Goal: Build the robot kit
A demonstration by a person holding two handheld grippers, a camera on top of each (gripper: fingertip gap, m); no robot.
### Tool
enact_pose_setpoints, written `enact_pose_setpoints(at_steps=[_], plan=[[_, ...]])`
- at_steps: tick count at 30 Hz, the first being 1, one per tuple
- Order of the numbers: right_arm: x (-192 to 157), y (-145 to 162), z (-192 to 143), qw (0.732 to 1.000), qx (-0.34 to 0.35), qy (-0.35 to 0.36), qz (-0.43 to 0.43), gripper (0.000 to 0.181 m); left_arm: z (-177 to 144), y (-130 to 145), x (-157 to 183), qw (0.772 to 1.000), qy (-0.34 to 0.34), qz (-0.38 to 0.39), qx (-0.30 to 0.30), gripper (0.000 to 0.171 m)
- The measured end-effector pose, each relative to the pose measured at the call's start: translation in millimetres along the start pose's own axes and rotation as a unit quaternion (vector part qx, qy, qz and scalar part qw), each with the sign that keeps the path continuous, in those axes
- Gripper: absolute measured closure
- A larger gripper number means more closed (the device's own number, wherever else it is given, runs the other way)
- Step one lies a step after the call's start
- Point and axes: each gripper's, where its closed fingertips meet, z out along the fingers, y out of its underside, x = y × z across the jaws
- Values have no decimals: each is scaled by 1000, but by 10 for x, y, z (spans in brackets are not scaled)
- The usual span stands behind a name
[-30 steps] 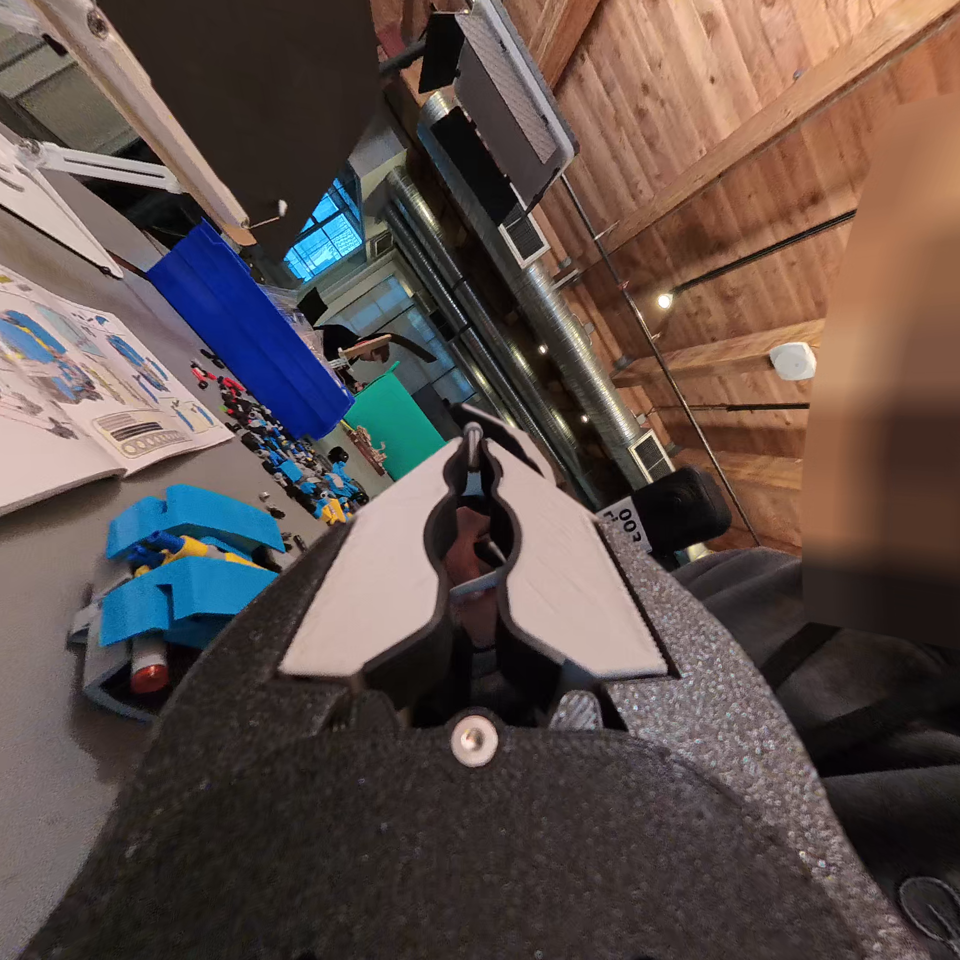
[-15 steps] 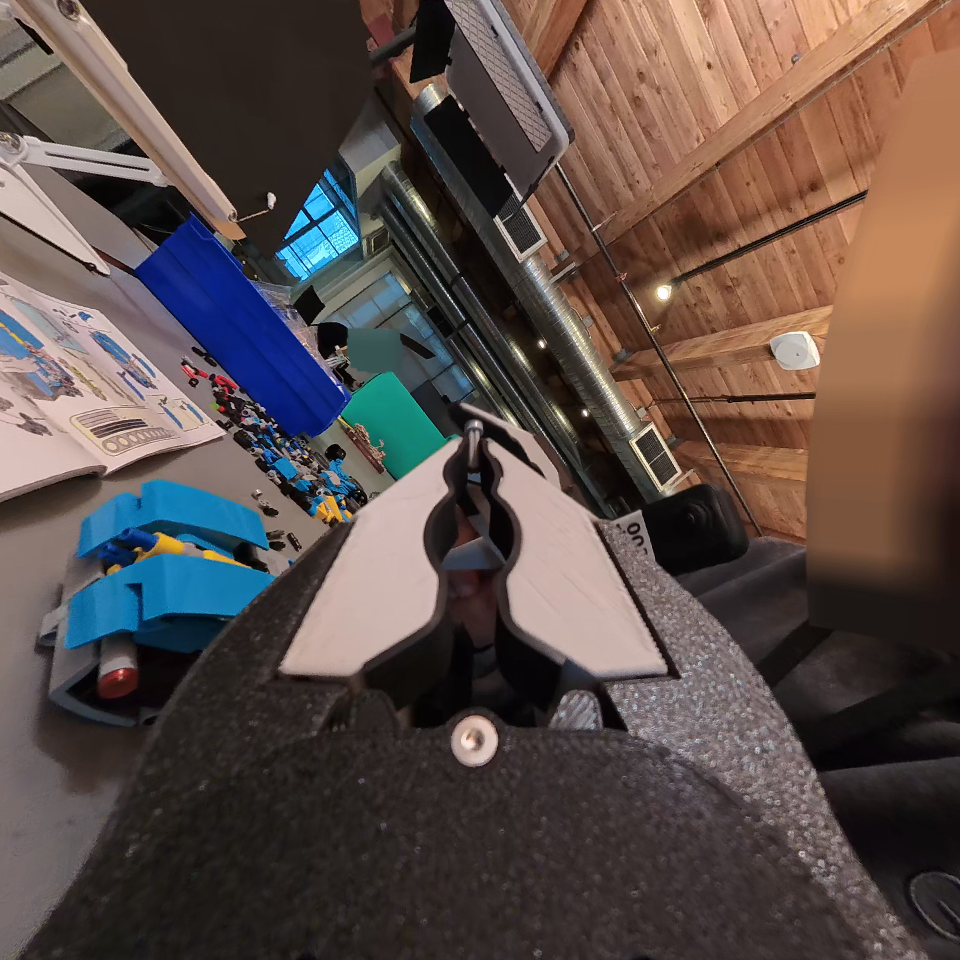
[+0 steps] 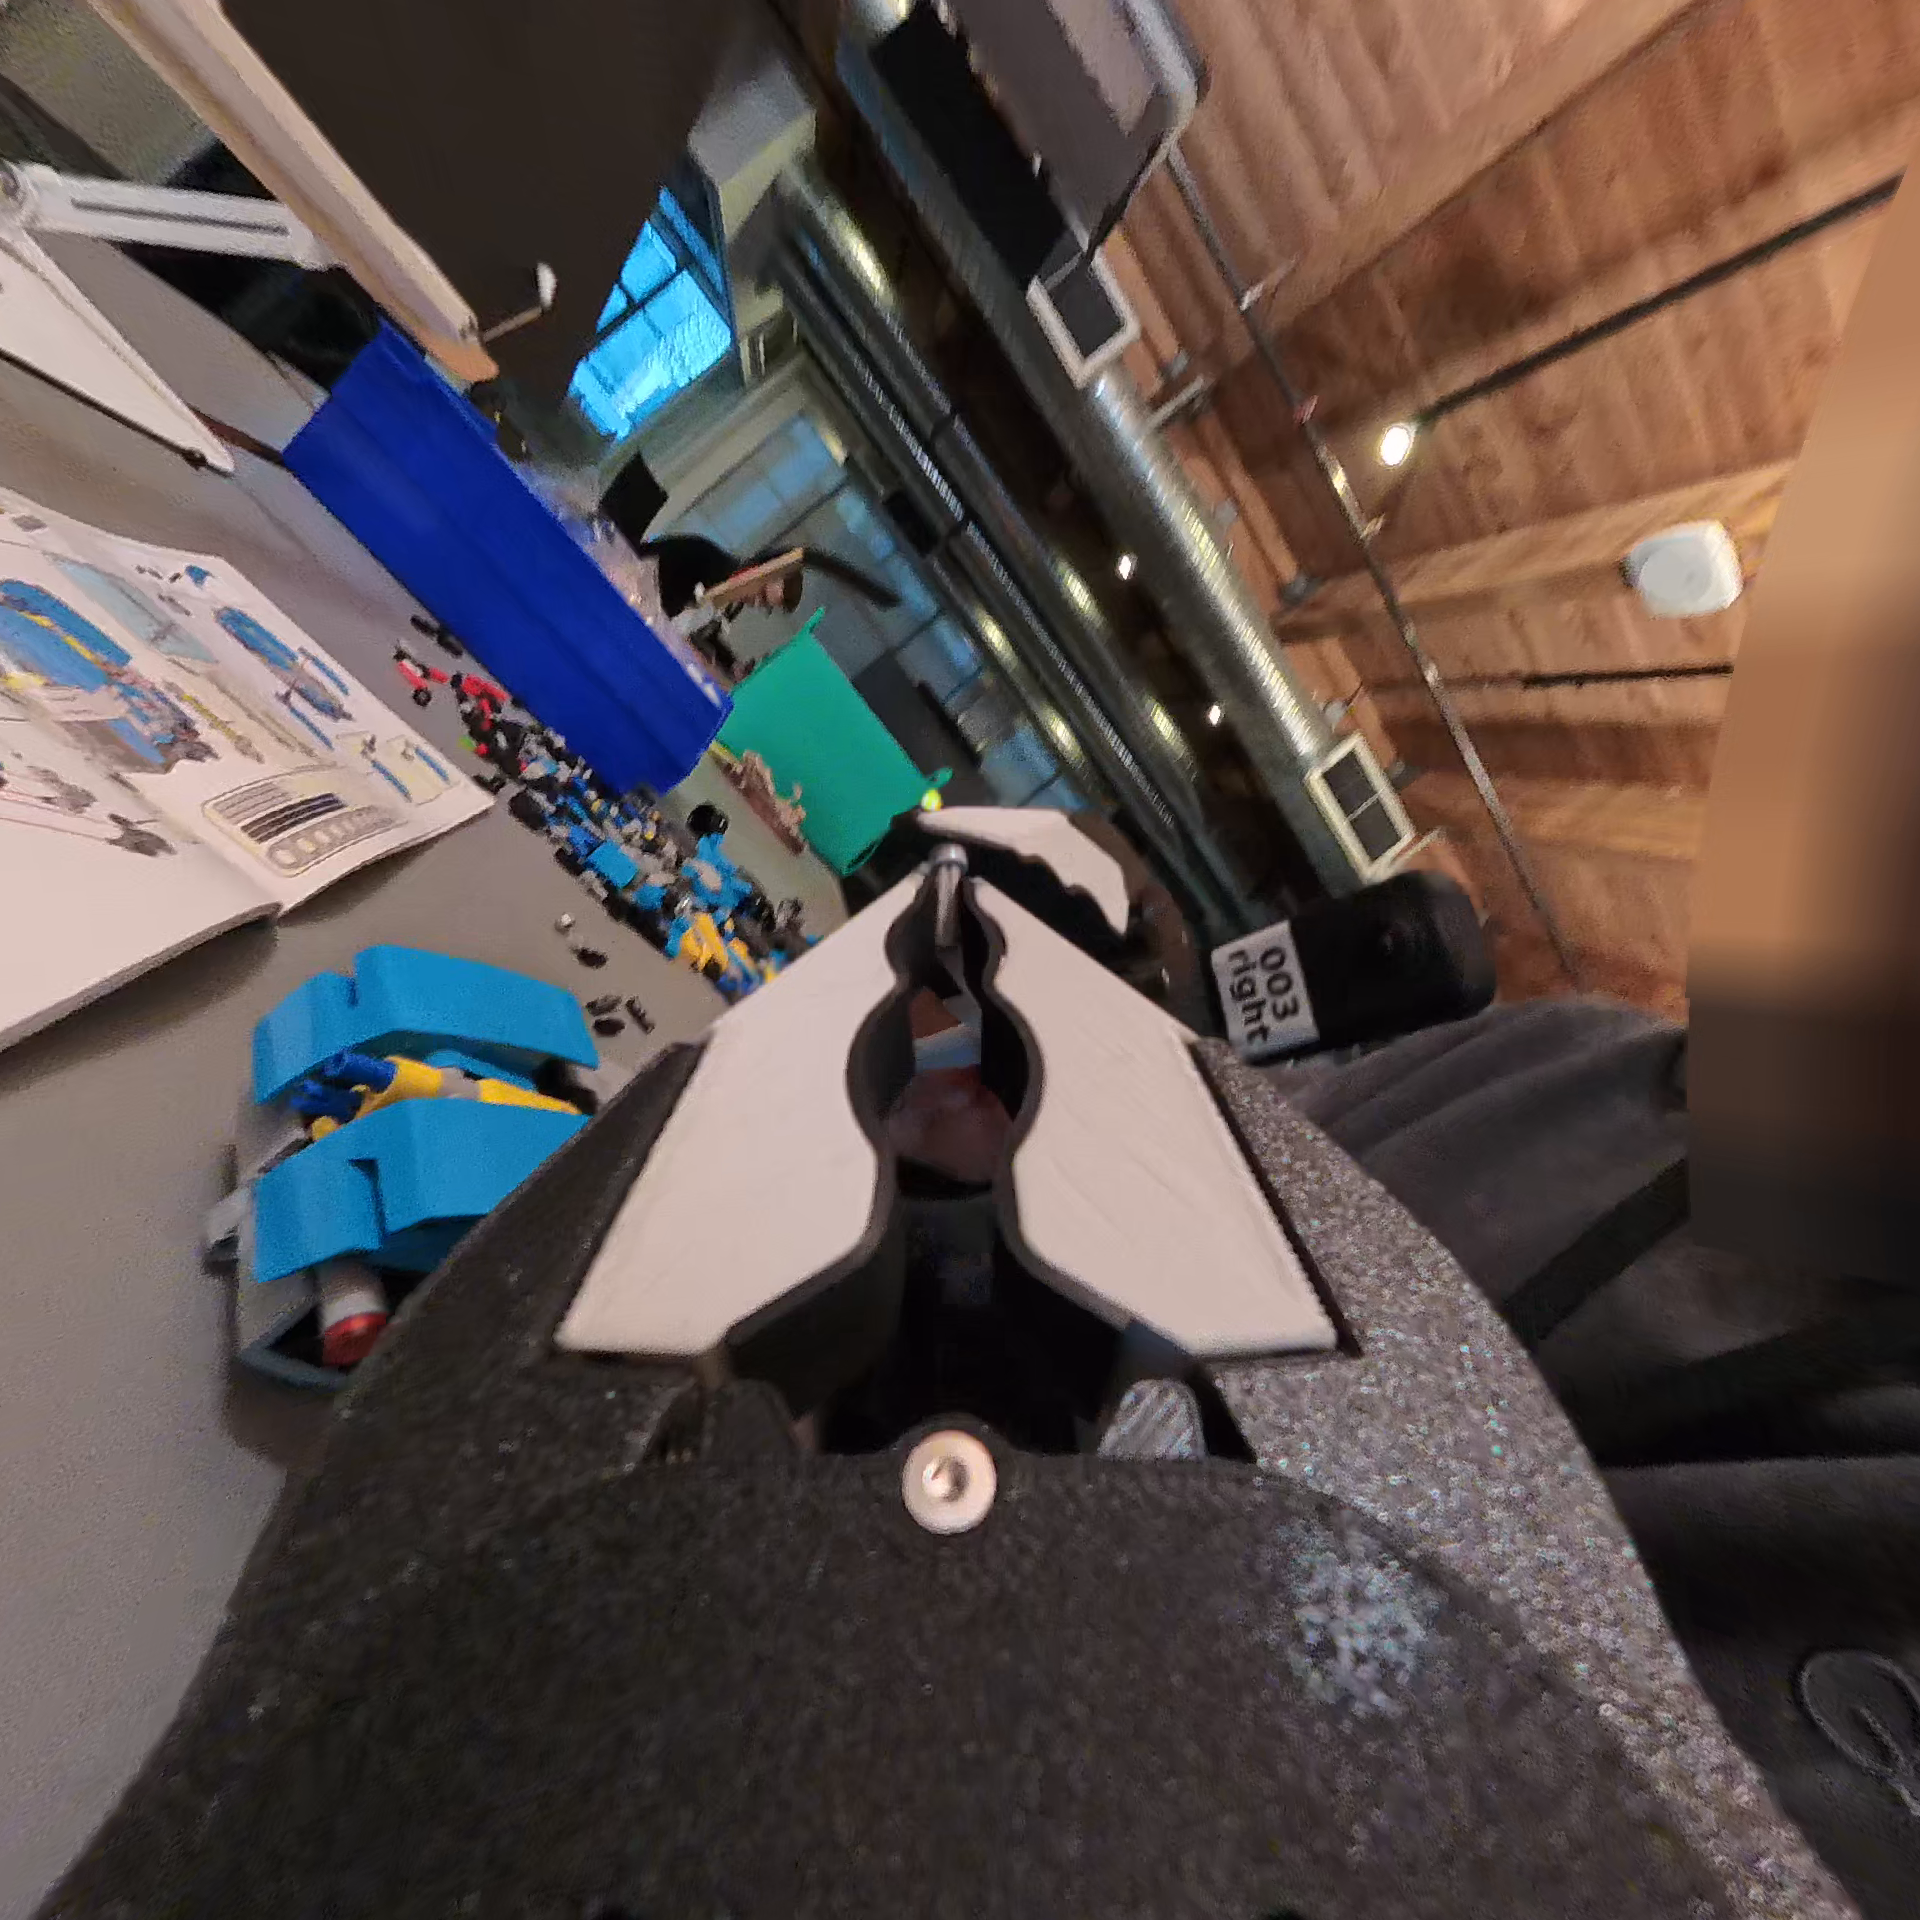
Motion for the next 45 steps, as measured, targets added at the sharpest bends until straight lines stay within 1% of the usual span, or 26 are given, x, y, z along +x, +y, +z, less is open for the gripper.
enact_pose_setpoints(at_steps=[3, 8, 11, 13, 15, 17, 21, 24, 28, 31, 33, 37, 40, 41, 44, 45], plan=[[-48, 52, -39, 999, 2, -41, -17, 165, 11, 96, -18, 998, -6, 20, -52, 168], [-168, 124, -148, 991, 2, -130, -13, 170, 6, 279, -10, 991, 9, 18, -130, 168], [-224, 144, -178, 989, -1, -148, -25, 171, -14, 343, -8, 987, 12, 18, -159, 168], [-263, 163, -185, 988, -5, -148, -50, 172, -37, 381, -15, 984, 13, 15, -178, 168], [-307, 161, -199, 986, -5, -155, -63, 172, -59, 418, -3, 981, 21, 12, -192, 169], [-327, 175, -203, 985, -8, -162, -64, 171, -63, 434, -15, 980, 17, 25, -199, 169], [-245, 177, -148, 990, -12, -130, -57, 171, -43, 339, -50, 986, 7, 28, -165, 169], [-187, 178, -89, 994, -18, -102, -36, 170, -41, 254, -80, 989, -7, 42, -139, 169], [-110, 126, -72, 998, -10, -67, -18, 166, -23, 141, -62, 995, -9, 40, -92, 169], [-117, 102, -42, 999, -11, -51, -13, 161, -14, 108, -48, 997, -6, 29, -71, 169], [-164, 114, -19, 998, -17, -58, -16, 150, -23, 82, -67, 998, -10, 21, -62, 169], [-161, 121, 9, 999, -25, -31, -32, 144, -13, 47, -74, 999, -7, -3, -31, 169], [-221, 122, 40, 998, -40, -10, -53, 124, -9, 12, -71, 1000, -2, -29, -2, 169], [-231, 118, 49, 997, -44, -2, -56, 121, -15, -3, -76, 999, -3, -32, 5, 169], [-223, 111, 79, 998, -48, 0, -40, 123, -30, -33, -84, 999, -12, -29, 13, 169], [-193, 98, 82, 998, -45, 8, -36, 126, -25, -27, -76, 999, -10, -30, 14, 169]])
